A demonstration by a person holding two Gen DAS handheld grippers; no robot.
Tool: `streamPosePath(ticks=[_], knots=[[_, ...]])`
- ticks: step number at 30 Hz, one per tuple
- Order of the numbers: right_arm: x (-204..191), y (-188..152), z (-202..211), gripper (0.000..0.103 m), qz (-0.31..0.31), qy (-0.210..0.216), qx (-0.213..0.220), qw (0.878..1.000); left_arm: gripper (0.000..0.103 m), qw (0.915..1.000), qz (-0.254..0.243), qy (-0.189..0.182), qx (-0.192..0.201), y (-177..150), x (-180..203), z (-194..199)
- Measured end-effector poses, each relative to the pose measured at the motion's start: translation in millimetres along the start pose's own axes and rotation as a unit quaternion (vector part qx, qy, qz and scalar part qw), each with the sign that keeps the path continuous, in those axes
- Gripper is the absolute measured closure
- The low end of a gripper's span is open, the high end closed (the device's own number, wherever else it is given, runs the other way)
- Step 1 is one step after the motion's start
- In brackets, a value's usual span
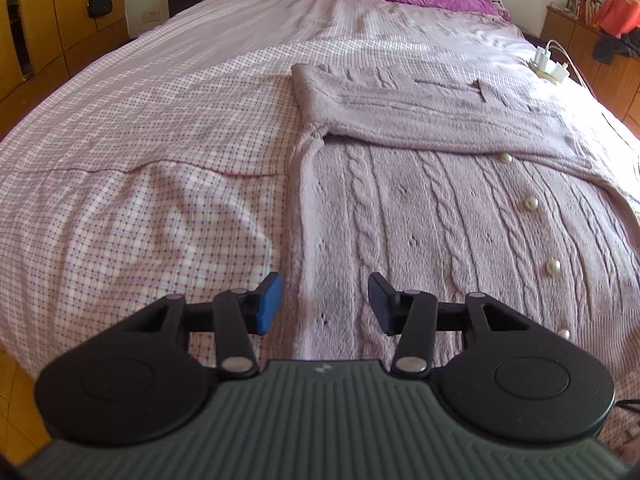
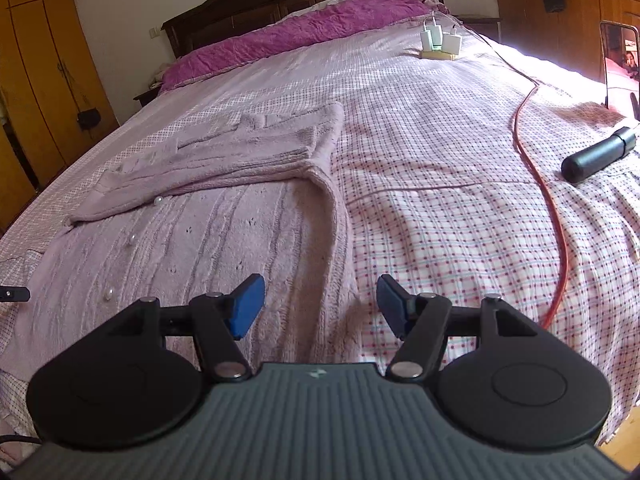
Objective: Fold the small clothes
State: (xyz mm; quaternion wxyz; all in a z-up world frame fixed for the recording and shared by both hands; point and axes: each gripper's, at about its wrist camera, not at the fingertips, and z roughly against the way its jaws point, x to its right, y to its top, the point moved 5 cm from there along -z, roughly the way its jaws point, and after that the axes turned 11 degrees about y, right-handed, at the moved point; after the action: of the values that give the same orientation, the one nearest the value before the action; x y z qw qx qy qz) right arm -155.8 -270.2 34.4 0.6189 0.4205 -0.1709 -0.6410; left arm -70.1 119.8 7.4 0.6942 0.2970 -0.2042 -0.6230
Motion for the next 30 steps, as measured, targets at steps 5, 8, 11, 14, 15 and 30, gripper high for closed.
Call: streamPosePath(ticks=[5, 8, 11, 14, 15, 30], knots=[[-2.4, -13.3, 0.5, 0.034, -0.003, 0.008, -0.010, 1.000, 0.053, 0.9999, -0.003, 0.003, -0.012, -11.8, -3.1, -0.8], [-5.1, -19.9, -2.0, 0.034, -0.002, 0.015, -0.020, 1.000, 0.053, 0.9998, -0.006, 0.008, -0.019, -18.8, -5.5, -1.7], [-8.3, -24.5, -3.9, 0.034, 0.003, 0.017, -0.031, 0.999, 0.053, 0.9995, -0.006, 0.001, -0.030, -26.8, -6.6, -3.3], [-9.8, -27.8, -4.7, 0.033, 0.006, 0.021, -0.041, 0.999, 0.053, 0.9990, -0.007, -0.018, -0.041, -35.8, -4.9, -3.6], [-10.1, -29.2, -5.5, 0.033, 0.004, 0.025, -0.046, 0.999, 0.052, 0.9988, -0.011, -0.024, -0.042, -38.6, -3.4, -2.9], [-16.5, -43.1, -7.8, 0.030, 0.003, 0.070, -0.087, 0.994, 0.049, 0.9974, -0.049, -0.025, -0.047, -55.6, 10.3, -1.7]])
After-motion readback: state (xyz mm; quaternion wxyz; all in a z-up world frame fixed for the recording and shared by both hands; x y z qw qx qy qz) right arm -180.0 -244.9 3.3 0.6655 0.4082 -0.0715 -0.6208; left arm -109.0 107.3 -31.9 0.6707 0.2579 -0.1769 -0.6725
